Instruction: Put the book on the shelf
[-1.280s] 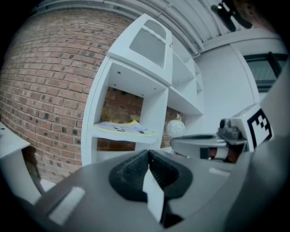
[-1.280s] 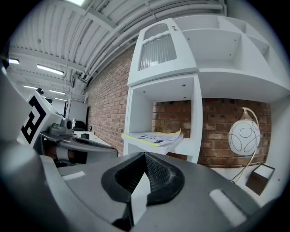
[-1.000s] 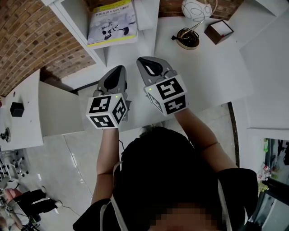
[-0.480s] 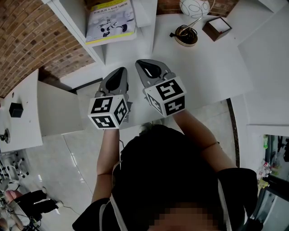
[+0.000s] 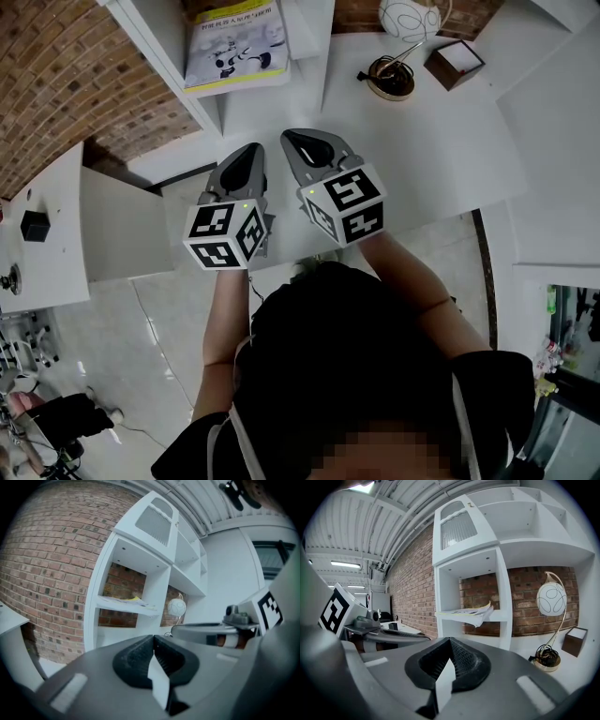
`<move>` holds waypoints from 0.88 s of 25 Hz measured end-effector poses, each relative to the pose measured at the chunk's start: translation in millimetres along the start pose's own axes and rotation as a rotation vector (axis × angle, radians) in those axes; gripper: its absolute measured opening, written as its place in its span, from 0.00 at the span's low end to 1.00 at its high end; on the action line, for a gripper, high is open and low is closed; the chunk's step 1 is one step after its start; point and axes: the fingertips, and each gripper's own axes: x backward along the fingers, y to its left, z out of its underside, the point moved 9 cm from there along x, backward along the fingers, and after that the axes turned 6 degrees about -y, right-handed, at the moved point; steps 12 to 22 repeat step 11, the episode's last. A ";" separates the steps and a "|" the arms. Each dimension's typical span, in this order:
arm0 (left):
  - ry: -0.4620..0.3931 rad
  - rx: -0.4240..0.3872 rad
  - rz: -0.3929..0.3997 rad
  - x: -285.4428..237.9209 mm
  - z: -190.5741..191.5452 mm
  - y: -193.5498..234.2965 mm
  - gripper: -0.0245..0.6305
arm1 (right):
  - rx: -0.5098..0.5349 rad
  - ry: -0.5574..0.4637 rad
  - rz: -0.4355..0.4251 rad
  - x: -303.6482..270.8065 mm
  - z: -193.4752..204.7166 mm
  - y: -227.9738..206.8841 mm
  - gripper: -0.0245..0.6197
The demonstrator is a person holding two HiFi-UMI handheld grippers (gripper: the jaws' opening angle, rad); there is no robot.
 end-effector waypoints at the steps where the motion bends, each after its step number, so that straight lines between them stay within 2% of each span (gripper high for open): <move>1: -0.001 0.002 -0.002 0.1 -0.3 0.4 0.05 | -0.001 -0.001 -0.003 -0.6 -0.4 0.3 0.03; 22: -0.007 0.003 -0.006 -4.4 -4.8 2.1 0.05 | -0.014 -0.007 -0.019 -6.6 -4.2 -2.9 0.03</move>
